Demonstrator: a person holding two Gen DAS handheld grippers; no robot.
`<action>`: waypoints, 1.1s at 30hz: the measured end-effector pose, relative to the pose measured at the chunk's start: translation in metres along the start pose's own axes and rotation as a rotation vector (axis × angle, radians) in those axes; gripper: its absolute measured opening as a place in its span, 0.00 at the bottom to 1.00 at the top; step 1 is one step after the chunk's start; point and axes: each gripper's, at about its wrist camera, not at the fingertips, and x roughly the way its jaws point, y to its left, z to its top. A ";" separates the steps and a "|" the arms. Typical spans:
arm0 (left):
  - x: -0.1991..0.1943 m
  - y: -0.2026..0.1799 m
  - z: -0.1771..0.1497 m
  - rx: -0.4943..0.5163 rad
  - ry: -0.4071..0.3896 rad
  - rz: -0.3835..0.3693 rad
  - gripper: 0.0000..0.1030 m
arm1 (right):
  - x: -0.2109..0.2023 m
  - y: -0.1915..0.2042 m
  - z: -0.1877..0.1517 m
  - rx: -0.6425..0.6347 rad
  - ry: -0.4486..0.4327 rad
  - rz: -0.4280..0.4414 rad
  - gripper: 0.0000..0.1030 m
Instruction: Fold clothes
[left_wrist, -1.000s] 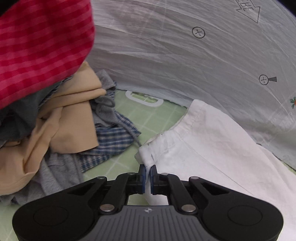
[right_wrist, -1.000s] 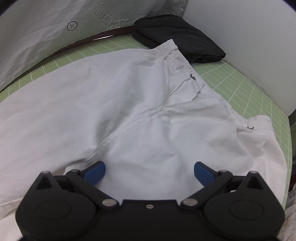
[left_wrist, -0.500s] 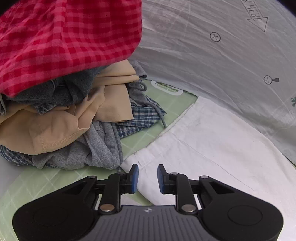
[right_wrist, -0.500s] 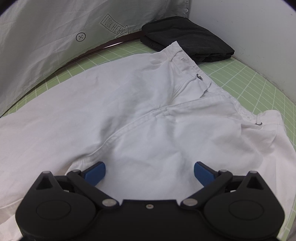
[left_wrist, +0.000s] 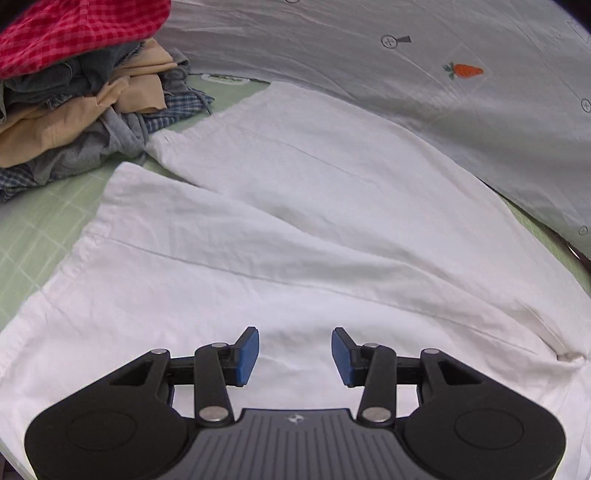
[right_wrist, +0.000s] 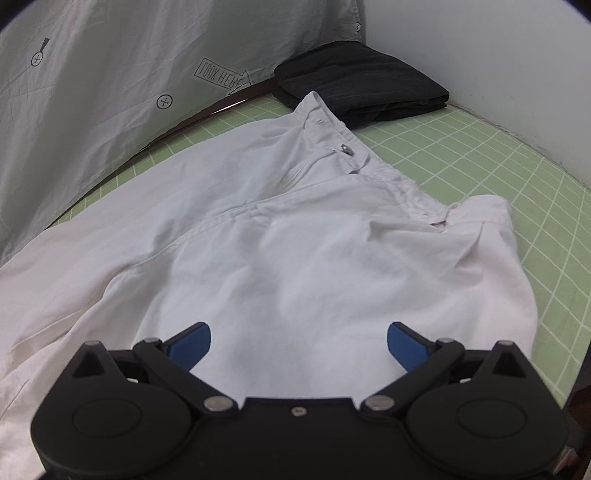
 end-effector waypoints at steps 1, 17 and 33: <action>0.000 -0.005 -0.011 0.003 0.027 -0.004 0.44 | -0.002 -0.013 0.002 0.011 0.001 -0.003 1.00; -0.023 -0.051 -0.122 -0.052 0.115 0.017 0.44 | -0.008 -0.150 -0.008 0.173 0.071 0.115 1.00; -0.052 -0.025 -0.153 -0.187 0.077 -0.062 0.44 | -0.003 -0.145 -0.040 0.370 0.222 0.513 1.00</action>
